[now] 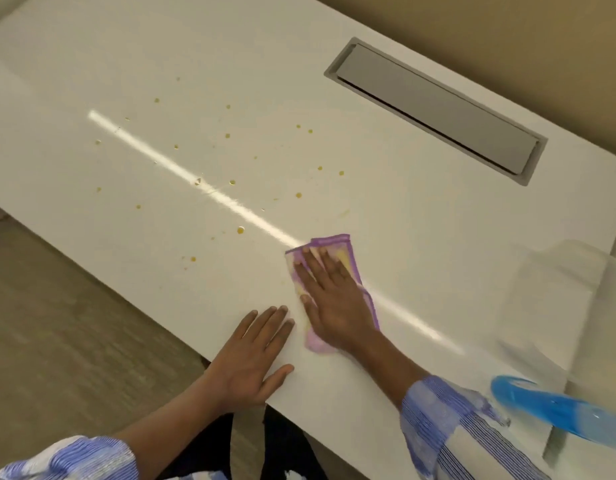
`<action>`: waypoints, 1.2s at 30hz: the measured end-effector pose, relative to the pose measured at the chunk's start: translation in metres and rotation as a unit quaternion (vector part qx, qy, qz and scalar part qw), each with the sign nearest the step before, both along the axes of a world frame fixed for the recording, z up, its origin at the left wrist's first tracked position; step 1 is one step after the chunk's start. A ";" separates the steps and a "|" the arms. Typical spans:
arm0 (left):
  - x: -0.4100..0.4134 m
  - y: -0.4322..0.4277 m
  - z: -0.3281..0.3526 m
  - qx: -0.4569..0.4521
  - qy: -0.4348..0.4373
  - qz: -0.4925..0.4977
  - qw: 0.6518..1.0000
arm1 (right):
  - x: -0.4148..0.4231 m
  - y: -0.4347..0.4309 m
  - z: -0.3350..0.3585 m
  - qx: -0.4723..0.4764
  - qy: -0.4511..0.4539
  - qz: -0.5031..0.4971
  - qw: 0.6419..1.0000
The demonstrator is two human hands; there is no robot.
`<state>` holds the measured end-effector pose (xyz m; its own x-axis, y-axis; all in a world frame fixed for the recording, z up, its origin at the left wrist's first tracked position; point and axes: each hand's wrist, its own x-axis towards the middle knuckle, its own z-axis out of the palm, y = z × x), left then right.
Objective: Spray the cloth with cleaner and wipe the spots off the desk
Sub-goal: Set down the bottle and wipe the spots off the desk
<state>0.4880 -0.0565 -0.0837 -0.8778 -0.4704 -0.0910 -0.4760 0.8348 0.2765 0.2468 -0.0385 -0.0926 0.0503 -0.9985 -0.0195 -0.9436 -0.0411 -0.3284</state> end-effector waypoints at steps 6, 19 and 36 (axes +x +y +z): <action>0.043 -0.013 -0.001 -0.015 -0.039 0.093 0.995 | -0.077 -0.033 0.000 0.002 0.048 -0.099 0.994; 0.043 -0.012 0.002 -0.017 -0.058 0.095 0.994 | -0.010 0.008 -0.003 -0.007 0.018 0.172 0.985; 0.042 -0.012 0.001 -0.026 -0.017 0.106 0.994 | 0.036 0.025 0.009 0.027 -0.008 0.155 0.987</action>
<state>0.5302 -0.0688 -0.0828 -0.7549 -0.6497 -0.0901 -0.6515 0.7270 0.2169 0.2825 -0.0139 -0.0832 0.3549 -0.9324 -0.0684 -0.8828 -0.3102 -0.3528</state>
